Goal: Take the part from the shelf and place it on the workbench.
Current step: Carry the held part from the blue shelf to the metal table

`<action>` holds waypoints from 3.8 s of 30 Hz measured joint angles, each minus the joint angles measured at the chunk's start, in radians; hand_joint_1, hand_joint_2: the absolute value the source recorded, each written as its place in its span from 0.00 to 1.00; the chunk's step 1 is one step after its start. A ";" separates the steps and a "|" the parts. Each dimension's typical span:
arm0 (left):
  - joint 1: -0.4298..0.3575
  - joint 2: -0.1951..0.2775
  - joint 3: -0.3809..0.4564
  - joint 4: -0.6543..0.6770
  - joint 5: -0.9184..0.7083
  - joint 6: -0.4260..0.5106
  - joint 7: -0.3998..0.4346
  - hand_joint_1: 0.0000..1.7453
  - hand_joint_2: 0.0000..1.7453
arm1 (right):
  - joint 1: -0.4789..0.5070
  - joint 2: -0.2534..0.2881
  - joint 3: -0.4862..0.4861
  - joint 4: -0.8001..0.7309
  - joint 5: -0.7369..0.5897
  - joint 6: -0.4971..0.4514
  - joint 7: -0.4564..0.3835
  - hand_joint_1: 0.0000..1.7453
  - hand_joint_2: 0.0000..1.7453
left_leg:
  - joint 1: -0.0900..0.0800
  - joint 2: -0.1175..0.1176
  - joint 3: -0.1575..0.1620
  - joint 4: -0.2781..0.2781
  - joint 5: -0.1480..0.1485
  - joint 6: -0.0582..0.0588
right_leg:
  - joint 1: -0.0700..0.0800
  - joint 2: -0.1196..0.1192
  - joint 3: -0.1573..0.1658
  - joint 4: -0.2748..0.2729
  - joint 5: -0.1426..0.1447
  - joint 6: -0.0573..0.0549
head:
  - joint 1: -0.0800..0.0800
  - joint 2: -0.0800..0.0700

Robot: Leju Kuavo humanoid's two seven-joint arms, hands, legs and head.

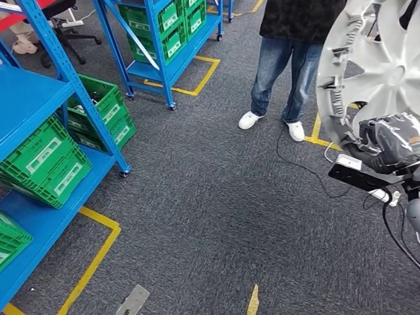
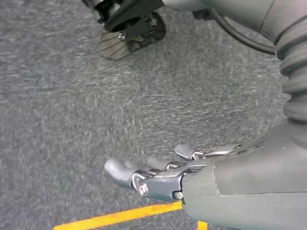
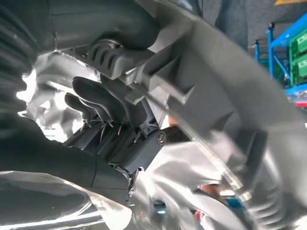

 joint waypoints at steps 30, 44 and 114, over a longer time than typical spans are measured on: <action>-0.010 -0.006 -0.007 0.000 -0.001 0.058 0.042 0.00 1.00 | 0.010 0.000 -0.007 0.001 0.003 0.010 -0.004 1.00 1.00 | 0.004 -0.005 0.041 -0.001 -0.037 -0.008 | -0.006 -0.010 -0.097 0.004 0.075 -0.012 | -0.003 0.000; -0.010 -0.013 -0.008 0.000 0.000 0.061 0.041 0.00 1.00 | 0.017 0.005 -0.029 0.007 -0.036 0.011 -0.007 1.00 1.00 | 0.011 0.002 0.071 -0.008 -0.048 -0.017 | -0.005 -0.043 -0.106 0.016 0.077 0.017 | 0.001 0.000; -0.014 -0.007 -0.018 0.000 0.009 0.068 0.035 0.00 1.00 | -0.018 0.038 0.035 -0.189 0.009 0.010 -0.083 1.00 1.00 | 0.028 0.013 0.004 0.259 -0.225 -0.058 | -0.007 -0.001 -0.098 0.007 0.085 -0.020 | -0.002 0.000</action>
